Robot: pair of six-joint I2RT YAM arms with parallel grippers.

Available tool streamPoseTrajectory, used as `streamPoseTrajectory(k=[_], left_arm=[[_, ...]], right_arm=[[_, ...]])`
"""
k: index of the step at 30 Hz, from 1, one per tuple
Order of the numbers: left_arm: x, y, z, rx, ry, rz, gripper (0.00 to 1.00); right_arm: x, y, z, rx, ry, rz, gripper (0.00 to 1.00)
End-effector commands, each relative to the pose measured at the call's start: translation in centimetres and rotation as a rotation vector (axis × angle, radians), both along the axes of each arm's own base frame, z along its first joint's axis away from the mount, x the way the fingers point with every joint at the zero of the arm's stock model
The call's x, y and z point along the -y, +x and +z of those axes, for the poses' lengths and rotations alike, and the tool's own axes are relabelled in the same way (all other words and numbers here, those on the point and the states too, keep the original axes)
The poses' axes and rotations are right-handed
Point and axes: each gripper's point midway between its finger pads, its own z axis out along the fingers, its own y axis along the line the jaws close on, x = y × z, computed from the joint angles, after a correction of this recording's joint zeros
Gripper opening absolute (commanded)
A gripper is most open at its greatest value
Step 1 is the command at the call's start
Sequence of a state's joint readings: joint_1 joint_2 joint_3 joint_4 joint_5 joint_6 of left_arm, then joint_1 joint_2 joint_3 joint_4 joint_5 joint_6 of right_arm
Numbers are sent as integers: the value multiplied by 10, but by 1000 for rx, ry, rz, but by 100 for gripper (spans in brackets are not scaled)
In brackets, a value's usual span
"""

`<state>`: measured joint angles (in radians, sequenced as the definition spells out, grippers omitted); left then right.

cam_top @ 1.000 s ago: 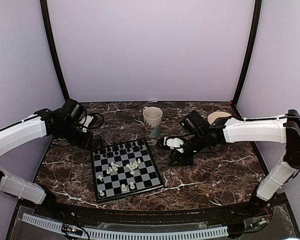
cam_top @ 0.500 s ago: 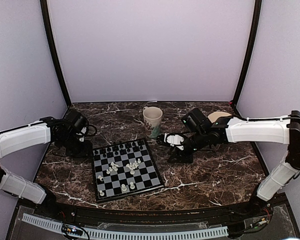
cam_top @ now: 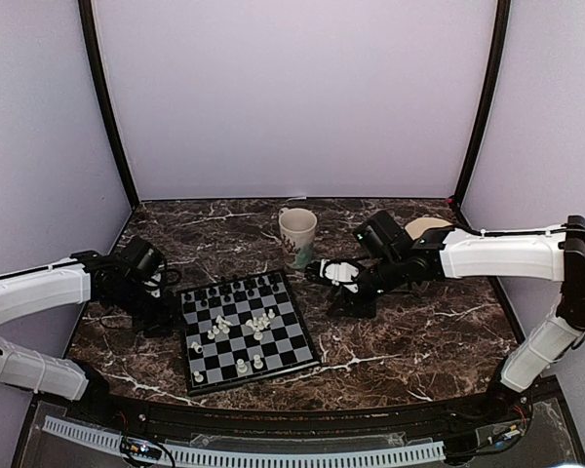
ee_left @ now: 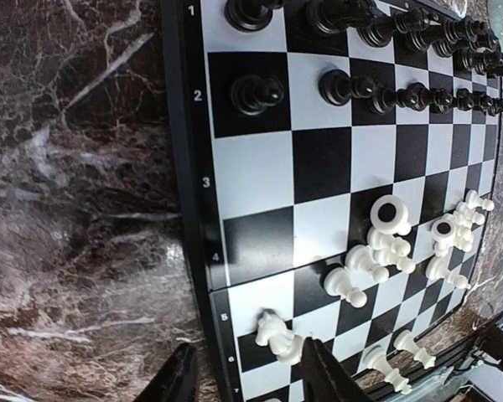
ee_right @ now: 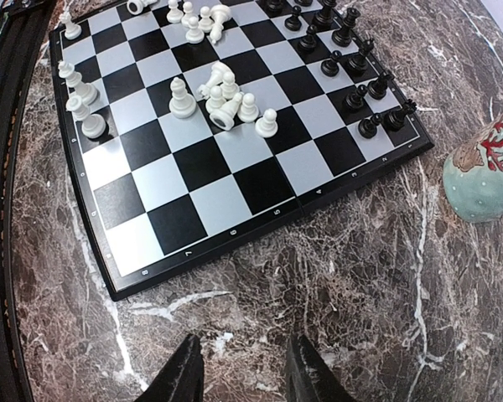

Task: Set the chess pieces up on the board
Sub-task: Pick up the knight from the chessboard.

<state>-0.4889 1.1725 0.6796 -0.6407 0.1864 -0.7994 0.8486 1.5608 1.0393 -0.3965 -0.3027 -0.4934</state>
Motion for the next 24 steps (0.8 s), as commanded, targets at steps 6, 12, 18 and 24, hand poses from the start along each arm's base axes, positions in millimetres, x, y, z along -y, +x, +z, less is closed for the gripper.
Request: streamPoseTrajectory(k=[6,12,18,24], left_arm=[[30,-16,5,-69,-97,33,45],[40,-25,-1,-110,-71,20,43],[46,-25,-11,-139,-42,5,42],[48,-18,-14,-129,-13,7,41]], right_arm=[[-3,1,-4,-6,9,15,34],[-3,1,-4,-1,5,19,34],[-1,-1,-2,3,9,22,33],[0,-1,-1,12,11,22,33]])
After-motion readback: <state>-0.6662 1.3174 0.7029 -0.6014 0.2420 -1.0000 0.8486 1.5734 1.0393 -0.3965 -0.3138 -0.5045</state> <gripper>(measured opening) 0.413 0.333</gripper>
